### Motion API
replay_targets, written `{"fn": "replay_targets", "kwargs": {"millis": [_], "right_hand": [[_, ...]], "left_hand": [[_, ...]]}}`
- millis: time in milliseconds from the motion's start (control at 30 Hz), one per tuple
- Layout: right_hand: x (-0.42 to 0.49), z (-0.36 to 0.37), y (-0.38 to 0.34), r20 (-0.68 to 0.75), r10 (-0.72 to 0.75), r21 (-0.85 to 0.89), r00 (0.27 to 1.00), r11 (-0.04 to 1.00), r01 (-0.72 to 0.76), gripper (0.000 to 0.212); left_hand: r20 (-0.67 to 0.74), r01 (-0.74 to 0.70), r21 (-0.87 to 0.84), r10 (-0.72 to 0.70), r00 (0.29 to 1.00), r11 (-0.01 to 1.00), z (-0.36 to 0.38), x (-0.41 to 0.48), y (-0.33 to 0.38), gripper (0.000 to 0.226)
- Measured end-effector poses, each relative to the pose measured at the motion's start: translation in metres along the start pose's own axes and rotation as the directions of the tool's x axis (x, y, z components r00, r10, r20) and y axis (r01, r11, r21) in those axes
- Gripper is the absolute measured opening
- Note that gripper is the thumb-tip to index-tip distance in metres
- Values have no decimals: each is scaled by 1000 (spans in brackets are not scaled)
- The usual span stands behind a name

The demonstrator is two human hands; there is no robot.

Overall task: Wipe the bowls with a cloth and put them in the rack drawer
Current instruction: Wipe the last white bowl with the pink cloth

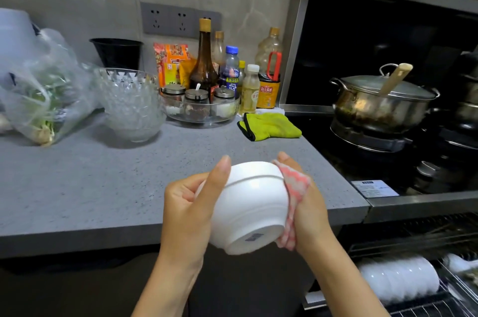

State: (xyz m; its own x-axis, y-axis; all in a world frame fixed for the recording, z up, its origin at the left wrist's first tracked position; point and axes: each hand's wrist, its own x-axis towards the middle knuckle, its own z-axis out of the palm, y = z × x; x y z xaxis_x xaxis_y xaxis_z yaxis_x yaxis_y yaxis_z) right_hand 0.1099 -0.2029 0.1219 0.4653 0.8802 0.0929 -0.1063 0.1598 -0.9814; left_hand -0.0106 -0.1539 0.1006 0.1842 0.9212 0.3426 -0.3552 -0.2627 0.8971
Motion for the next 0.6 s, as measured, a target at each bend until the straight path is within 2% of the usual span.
{"fn": "replay_targets", "kwargs": {"millis": [67, 133, 267, 367, 433, 500, 600], "right_hand": [[2, -2, -3, 2, -21, 22, 1000, 1000, 21, 58], [6, -3, -6, -4, -46, 35, 999, 998, 46, 63], [21, -1, -25, 40, -155, -3, 987, 988, 156, 61], [31, 4, -39, 71, -248, -105, 966, 961, 255, 67], [35, 11, -47, 115, -328, -191, 938, 919, 345, 68], [38, 18, -53, 189, -402, -228, 896, 870, 438, 71], [41, 25, -54, 246, -466, -217, 850, 828, 517, 70]], "left_hand": [[42, 43, -41, -41, 998, 998, -2, 5, 5, 76], [90, 26, -6, -25, 996, 1000, -2, 12, 11, 77], [196, -154, 213, 112, 974, 965, -3, 32, 24, 79], [253, -311, 387, 225, 941, 868, -4, 47, 38, 52], [310, -411, 465, 290, 905, 784, -1, 55, 48, 44], [339, -452, 502, 313, 887, 737, 3, 62, 52, 56], [282, -465, 524, 370, 885, 714, 9, 68, 52, 64]]}}
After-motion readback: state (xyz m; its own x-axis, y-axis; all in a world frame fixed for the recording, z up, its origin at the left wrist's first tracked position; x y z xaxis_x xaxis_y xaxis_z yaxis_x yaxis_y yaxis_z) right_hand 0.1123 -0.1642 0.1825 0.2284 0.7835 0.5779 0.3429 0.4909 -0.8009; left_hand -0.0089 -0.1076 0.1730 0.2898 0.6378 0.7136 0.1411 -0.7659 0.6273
